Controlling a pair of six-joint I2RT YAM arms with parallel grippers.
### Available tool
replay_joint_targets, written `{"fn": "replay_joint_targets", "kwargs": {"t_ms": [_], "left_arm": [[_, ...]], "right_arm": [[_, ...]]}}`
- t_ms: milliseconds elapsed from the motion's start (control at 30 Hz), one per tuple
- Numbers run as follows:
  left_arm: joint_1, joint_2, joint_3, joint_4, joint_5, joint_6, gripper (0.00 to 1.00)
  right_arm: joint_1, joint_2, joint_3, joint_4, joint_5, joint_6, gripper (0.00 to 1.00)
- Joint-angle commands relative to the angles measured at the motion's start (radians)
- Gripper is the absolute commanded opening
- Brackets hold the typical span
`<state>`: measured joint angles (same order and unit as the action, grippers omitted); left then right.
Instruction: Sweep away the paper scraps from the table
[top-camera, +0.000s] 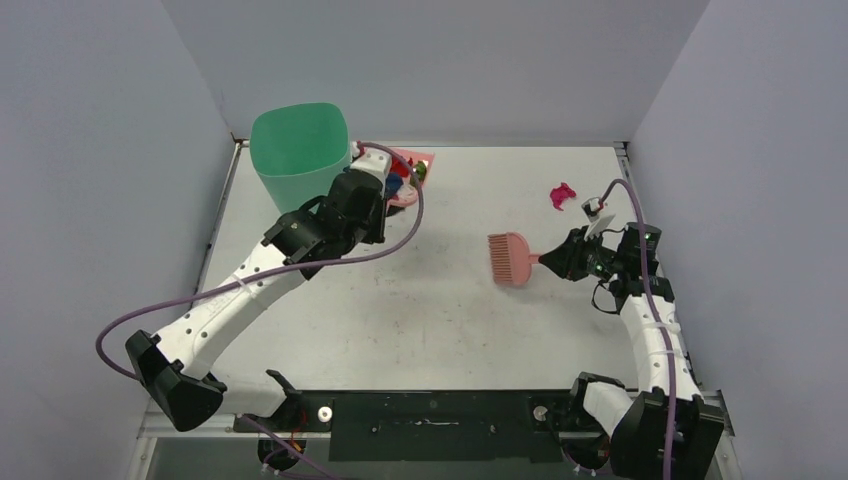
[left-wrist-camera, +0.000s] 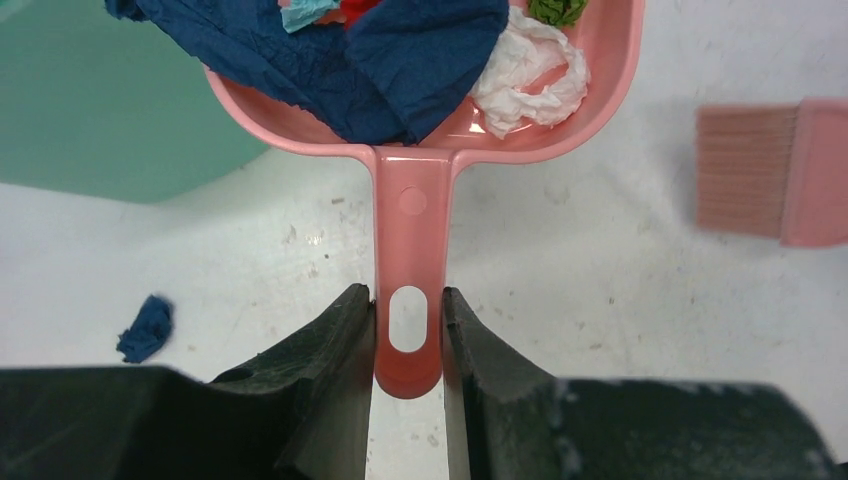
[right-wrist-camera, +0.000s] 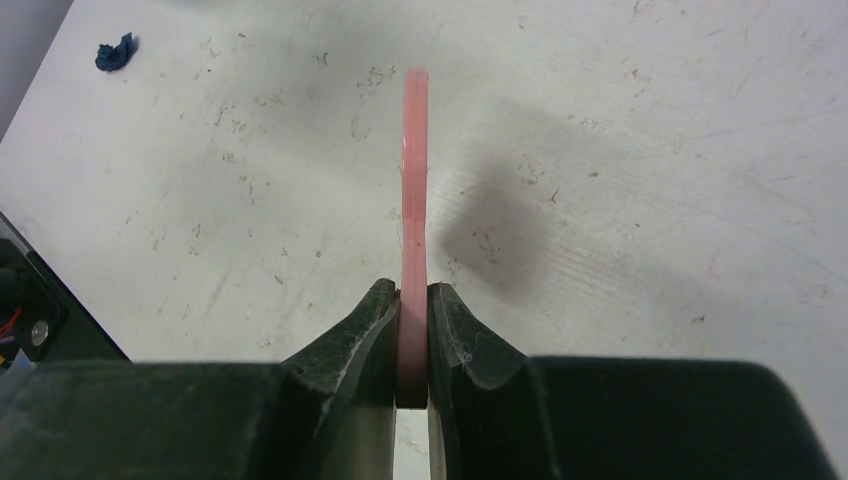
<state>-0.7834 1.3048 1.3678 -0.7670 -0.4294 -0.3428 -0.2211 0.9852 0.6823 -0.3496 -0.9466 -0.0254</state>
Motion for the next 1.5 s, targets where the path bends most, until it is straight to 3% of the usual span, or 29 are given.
{"fn": "replay_joint_targets", "kwargs": {"t_ms": [0, 300, 500, 767, 933, 1133, 1233, 1333, 1467], "left_arm": [[0.099, 0.045, 0.16, 0.044, 0.105, 0.041, 0.0], [0.283, 0.127, 0.338, 0.08, 0.233, -0.044, 0.0], [0.449, 0.113, 0.305, 0.215, 0.425, -0.205, 0.0], [0.658, 0.064, 0.106, 0.567, 0.747, -0.599, 0.0], [0.711, 0.056, 0.003, 0.766, 0.844, -0.832, 0.0], [0.758, -0.004, -0.213, 1.103, 0.86, -1.165, 0.0], [0.801, -0.028, -0.279, 1.108, 0.831, -1.237, 0.0], [0.838, -0.05, -0.349, 1.214, 0.825, -1.317, 0.0], [0.842, -0.062, -0.349, 1.225, 0.835, -1.329, 0.0]], "right_arm": [[0.002, 0.062, 0.042, 0.039, -0.055, -0.034, 0.05], [0.011, 0.072, 0.045, 0.027, -0.046, -0.064, 0.05], [0.01, 0.074, 0.047, 0.02, -0.047, -0.078, 0.05], [0.021, 0.081, 0.047, 0.017, -0.047, -0.088, 0.05], [0.025, 0.084, 0.051, 0.012, -0.044, -0.095, 0.05], [0.028, 0.084, 0.051, 0.008, -0.043, -0.1, 0.05], [0.029, 0.083, 0.051, 0.006, -0.04, -0.103, 0.05], [0.029, 0.081, 0.051, 0.005, -0.043, -0.104, 0.05], [0.032, 0.084, 0.052, 0.005, -0.041, -0.105, 0.05]]}}
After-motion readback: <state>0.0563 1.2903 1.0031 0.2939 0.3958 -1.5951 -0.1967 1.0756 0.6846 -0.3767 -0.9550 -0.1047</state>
